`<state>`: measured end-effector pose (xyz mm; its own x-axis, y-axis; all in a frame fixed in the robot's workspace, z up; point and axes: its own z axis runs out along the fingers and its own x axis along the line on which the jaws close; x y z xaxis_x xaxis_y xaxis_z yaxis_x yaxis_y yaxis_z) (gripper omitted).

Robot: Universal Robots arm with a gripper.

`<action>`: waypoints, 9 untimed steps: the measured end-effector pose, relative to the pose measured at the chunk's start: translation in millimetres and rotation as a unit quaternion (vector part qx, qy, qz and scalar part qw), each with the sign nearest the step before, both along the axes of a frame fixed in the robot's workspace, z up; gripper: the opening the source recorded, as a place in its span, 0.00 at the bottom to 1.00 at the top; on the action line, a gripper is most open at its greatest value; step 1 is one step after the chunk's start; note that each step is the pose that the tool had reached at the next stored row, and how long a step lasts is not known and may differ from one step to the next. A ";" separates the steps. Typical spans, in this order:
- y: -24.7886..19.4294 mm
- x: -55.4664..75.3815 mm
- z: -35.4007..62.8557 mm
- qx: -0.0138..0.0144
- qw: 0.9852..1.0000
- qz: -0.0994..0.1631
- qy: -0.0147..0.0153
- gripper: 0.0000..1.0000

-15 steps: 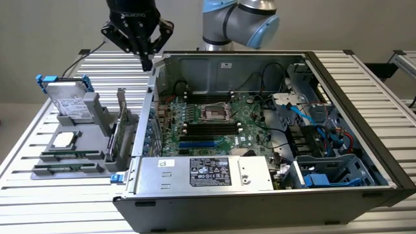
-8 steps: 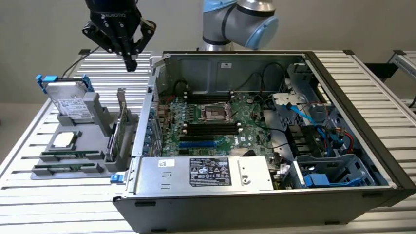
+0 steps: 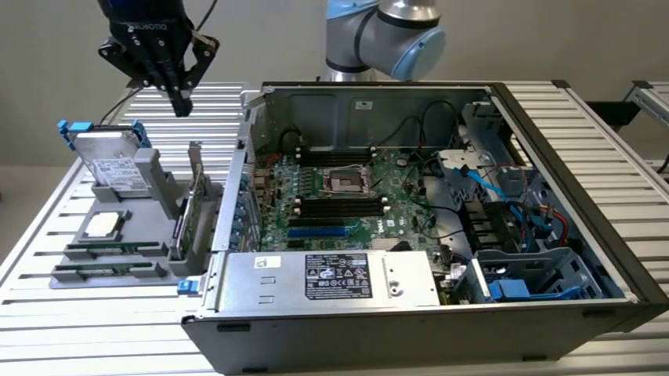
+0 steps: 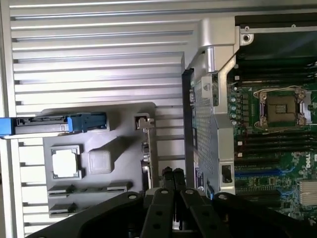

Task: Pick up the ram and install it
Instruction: 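Reach for the ram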

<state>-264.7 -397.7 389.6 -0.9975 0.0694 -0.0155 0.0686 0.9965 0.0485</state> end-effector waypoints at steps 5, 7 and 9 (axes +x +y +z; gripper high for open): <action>-2.0 -17.6 -3.7 0.000 1.000 0.000 0.004 0.10; -3.4 -22.1 -5.7 0.000 1.000 0.001 0.006 0.10; -5.0 -25.6 -7.7 0.000 1.000 0.001 0.009 0.10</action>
